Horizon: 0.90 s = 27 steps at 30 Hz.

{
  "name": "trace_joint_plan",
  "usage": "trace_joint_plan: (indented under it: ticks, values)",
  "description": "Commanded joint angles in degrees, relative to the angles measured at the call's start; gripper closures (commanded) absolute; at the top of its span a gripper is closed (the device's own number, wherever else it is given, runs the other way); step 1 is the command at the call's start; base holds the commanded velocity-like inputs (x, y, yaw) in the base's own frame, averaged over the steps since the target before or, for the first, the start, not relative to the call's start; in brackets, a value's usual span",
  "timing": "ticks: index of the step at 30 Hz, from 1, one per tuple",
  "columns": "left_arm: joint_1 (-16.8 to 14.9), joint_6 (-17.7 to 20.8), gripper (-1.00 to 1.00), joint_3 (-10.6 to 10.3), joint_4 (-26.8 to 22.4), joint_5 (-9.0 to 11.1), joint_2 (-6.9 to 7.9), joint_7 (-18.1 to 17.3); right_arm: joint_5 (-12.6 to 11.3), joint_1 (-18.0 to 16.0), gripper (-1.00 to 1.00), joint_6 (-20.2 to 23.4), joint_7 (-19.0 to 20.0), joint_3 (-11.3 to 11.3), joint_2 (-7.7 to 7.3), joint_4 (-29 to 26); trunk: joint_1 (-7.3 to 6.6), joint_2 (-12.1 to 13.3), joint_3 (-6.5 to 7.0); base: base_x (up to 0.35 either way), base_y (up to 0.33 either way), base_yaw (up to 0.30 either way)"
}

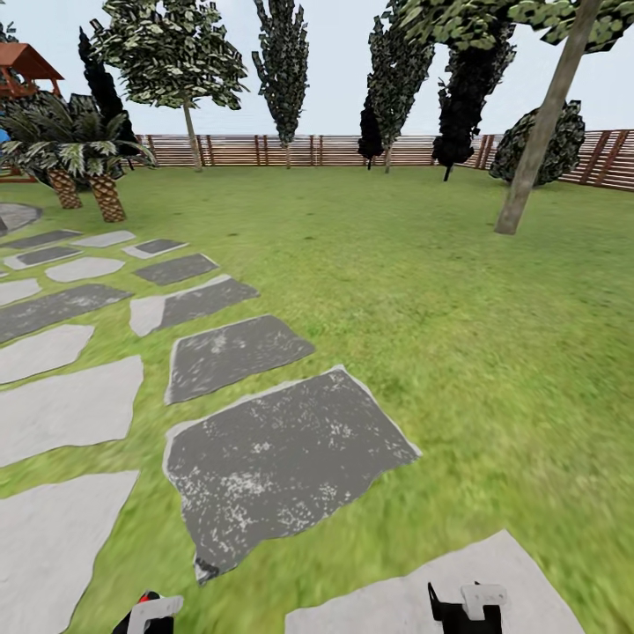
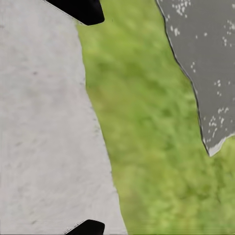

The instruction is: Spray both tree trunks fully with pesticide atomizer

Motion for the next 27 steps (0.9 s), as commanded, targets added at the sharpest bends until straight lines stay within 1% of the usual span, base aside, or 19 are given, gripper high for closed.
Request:
trace_joint_plan:
  ticks: [1, 27]
  values:
    - [-0.03, -0.18, 1.0, 0.01, 0.04, 0.23, 0.0, -0.01, 0.07, -0.02, -1.0, -0.16, -0.12, 0.07, 0.0, 0.04, 0.03, -0.02, -0.05, 0.339, 0.0, 0.0]
    - [-0.03, -0.18, 1.0, 0.01, 0.04, 0.31, 0.0, 0.06, 0.07, -0.01, -1.0, -0.16, -0.13, 0.06, 0.0, 0.04, 0.03, -0.02, -0.05, 0.339, 0.0, 0.0]
